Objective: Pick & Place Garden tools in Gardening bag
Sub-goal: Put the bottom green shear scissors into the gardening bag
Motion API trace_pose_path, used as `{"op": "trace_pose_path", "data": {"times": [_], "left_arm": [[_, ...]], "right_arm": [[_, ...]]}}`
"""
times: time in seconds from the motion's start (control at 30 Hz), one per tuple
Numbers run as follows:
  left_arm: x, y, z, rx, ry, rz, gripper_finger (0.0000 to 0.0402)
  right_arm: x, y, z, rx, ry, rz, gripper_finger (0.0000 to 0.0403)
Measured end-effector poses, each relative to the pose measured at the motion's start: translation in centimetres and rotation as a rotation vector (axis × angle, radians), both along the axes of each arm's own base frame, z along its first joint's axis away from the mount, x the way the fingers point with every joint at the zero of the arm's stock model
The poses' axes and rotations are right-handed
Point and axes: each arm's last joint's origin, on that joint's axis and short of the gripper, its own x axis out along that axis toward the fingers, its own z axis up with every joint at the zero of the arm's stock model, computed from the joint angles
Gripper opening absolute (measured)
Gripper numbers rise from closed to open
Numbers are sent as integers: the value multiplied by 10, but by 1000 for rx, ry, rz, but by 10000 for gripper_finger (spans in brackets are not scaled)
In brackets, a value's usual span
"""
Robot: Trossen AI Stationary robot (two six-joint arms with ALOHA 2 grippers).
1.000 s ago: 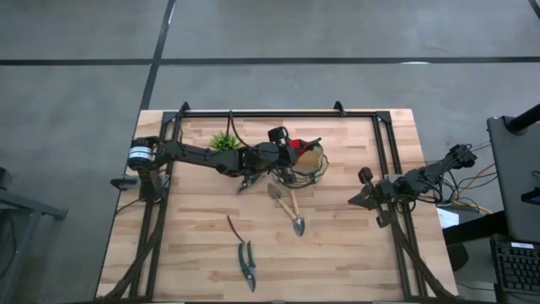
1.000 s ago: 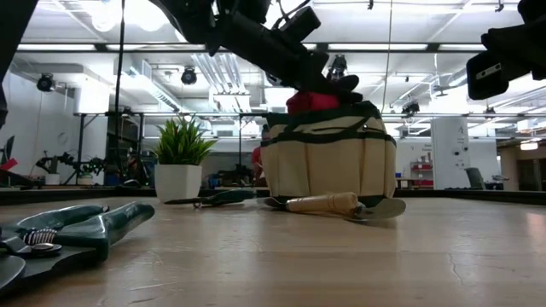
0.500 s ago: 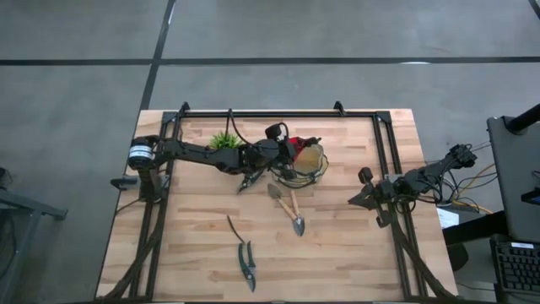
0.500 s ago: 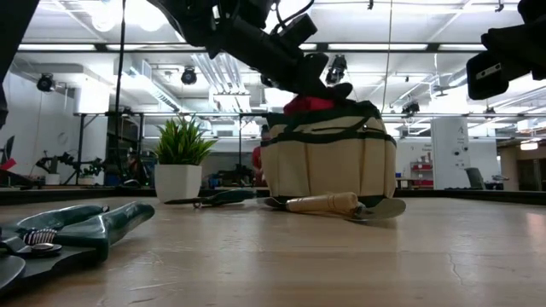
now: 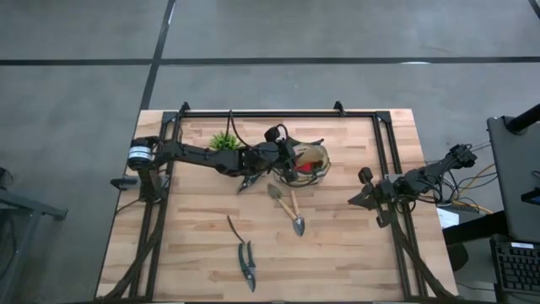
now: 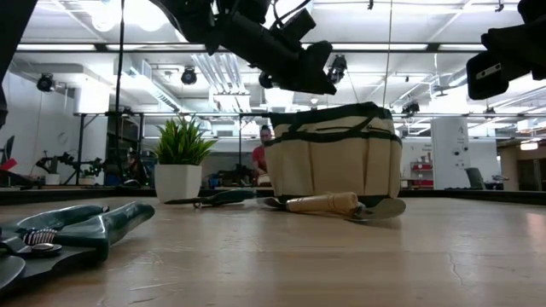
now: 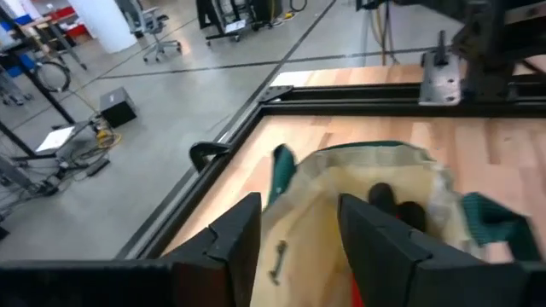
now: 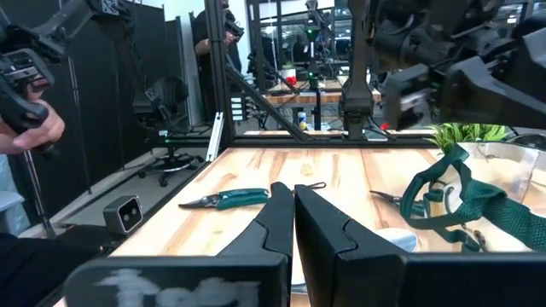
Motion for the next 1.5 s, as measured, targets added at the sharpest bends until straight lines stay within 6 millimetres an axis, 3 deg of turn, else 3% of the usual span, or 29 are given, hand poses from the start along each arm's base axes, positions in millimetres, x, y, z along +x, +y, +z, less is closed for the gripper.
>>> {"op": "trace_pose_path", "data": {"times": [0.3,0.57,0.9,1.33,1.5], "left_arm": [[-1,-37,-1,5,37,-84,161],[-29,-67,-9,-30,266,80,161],[-43,-97,-18,-180,292,110,161],[-87,-136,-38,-430,406,330,161],[-106,-155,-44,-621,394,463,161]], "right_arm": [[0,0,0,0,0,0,8],[0,0,0,0,0,0,8],[0,0,0,1,-1,0,8],[0,0,0,0,0,0,8],[0,0,0,0,0,0,8]]}}
